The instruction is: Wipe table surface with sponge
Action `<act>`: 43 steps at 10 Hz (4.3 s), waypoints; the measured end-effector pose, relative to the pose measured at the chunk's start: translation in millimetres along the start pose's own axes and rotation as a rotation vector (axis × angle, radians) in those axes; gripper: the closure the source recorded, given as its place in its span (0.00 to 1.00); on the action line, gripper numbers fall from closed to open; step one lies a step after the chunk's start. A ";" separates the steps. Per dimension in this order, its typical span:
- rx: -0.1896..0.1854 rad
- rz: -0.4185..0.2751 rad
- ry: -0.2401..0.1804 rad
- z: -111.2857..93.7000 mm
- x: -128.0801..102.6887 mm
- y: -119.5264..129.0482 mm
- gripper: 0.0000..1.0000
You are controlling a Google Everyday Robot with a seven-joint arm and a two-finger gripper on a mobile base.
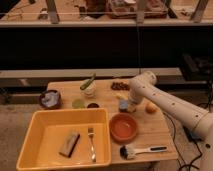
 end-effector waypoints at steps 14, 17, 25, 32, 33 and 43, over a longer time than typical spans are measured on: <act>0.015 -0.096 0.089 28.2 94.2 34.3 1.00; 0.031 -0.136 0.105 18.3 86.9 -5.2 1.00; -0.011 0.013 0.015 -4.0 -12.4 3.6 1.00; -0.037 0.097 -0.055 23.4 -7.4 88.9 1.00; -0.028 0.086 -0.041 28.5 4.3 87.5 1.00; 0.033 -0.055 0.048 26.6 29.8 9.1 1.00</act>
